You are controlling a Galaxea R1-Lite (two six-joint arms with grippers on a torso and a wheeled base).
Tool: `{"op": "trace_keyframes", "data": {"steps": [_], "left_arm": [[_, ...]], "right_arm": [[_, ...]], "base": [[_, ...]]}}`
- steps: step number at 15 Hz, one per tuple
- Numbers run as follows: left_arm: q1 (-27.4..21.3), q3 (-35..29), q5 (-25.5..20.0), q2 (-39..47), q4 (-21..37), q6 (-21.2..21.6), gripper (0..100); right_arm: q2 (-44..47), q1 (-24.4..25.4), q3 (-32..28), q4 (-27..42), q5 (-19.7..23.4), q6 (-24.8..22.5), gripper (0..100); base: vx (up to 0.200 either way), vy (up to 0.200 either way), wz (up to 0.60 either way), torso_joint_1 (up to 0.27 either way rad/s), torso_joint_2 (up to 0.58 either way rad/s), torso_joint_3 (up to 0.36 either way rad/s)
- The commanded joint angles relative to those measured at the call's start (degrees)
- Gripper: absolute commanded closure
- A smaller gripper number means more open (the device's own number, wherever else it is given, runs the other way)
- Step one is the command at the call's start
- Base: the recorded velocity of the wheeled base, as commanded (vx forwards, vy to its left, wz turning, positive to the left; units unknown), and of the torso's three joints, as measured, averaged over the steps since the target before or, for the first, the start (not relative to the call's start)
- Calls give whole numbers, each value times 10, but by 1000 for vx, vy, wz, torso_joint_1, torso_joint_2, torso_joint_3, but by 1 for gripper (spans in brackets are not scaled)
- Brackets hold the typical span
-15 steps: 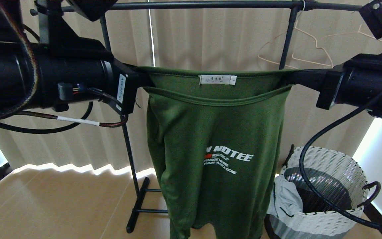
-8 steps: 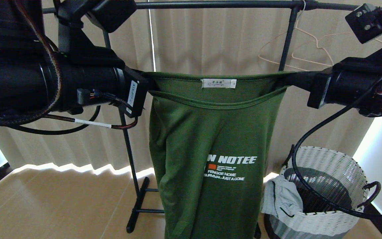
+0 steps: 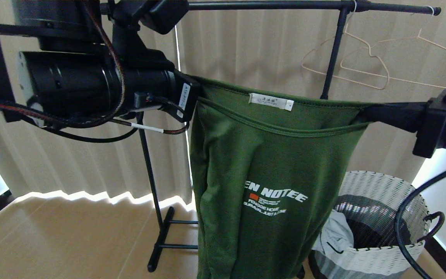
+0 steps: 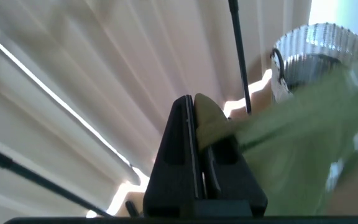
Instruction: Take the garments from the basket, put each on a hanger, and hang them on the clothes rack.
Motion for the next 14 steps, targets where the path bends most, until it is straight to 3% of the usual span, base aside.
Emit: {"op": "trace_keyframes", "data": {"steps": [1, 3, 6, 10, 14], "left_arm": [[0, -28, -1, 39, 0, -3, 100], [-3, -32, -1, 44, 0, -3, 100], [-7, -30, -1, 41, 3, -3, 100], [-6, 4, -1, -6, 34, -4, 100], [-8, 49, -27, -90, 119, -11, 100]], "right_arm": [[-52, 51, 37, 6, 1, 0, 100], [-56, 76, 50, 6, -2, -1, 100], [-41, 73, 49, -1, -4, -1, 100], [-4, 18, 30, -7, -4, -5, 100], [68, -23, 24, -115, -4, -5, 100]], "base": [[0, 0, 0, 0, 0, 0], [0, 0, 0, 0, 0, 0], [0, 0, 0, 0, 0, 0], [0, 0, 0, 0, 0, 0], [0, 0, 0, 0, 0, 0]]}}
